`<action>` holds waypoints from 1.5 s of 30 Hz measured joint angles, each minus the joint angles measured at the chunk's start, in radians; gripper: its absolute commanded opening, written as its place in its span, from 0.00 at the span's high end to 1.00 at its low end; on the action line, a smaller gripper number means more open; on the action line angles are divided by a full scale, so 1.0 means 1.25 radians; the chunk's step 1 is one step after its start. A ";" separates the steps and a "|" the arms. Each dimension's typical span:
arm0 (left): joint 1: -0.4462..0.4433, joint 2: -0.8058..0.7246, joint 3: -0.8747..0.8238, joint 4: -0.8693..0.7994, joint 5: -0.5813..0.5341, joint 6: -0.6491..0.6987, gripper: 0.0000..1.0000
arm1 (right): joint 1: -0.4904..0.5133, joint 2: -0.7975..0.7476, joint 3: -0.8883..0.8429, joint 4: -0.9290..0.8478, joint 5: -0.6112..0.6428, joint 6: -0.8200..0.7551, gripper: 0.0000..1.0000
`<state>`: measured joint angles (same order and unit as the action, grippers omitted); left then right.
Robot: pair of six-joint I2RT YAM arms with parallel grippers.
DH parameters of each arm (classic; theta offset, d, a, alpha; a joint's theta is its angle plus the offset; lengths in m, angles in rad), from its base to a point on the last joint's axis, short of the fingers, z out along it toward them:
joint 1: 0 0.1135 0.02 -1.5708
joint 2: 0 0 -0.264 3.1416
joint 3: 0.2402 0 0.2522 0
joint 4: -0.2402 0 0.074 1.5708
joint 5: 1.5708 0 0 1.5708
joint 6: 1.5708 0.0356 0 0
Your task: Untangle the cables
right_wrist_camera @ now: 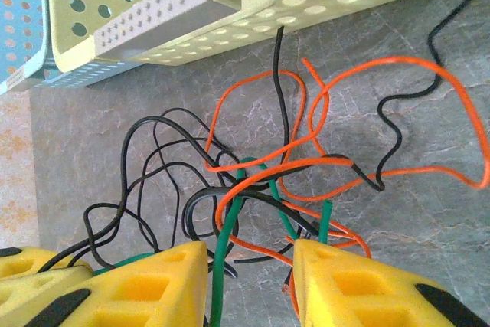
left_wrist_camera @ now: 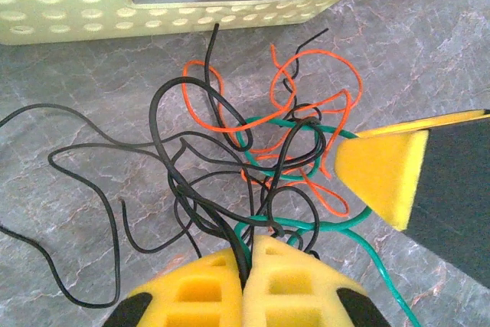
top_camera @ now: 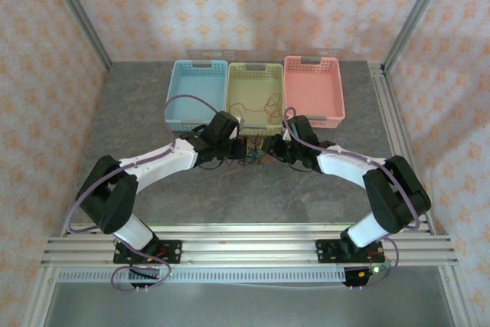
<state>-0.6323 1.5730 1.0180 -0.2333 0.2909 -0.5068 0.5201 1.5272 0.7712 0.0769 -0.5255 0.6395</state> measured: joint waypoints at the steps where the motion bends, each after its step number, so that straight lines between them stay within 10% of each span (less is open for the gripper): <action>1: 0.000 0.000 0.000 0.000 0.001 0.000 1.00 | 0.000 0.001 0.000 0.000 -0.001 0.002 0.65; 15: -0.022 0.000 0.000 0.012 0.029 0.020 1.00 | -0.041 0.003 -0.039 0.045 -0.011 0.055 0.63; 27: -0.023 0.000 0.000 0.014 0.035 0.029 1.00 | -0.060 0.002 -0.067 0.094 -0.011 0.104 0.82; 36: -0.023 0.000 0.000 0.015 0.035 0.029 1.00 | -0.086 -0.002 -0.098 0.129 -0.007 0.129 0.74; 45: -0.023 0.000 0.000 0.015 0.034 0.029 1.00 | -0.094 -0.011 -0.116 0.158 -0.004 0.142 0.96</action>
<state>-0.6613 1.5730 1.0180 -0.2150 0.3336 -0.4706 0.4023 1.5131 0.6258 0.2745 -0.5304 0.8169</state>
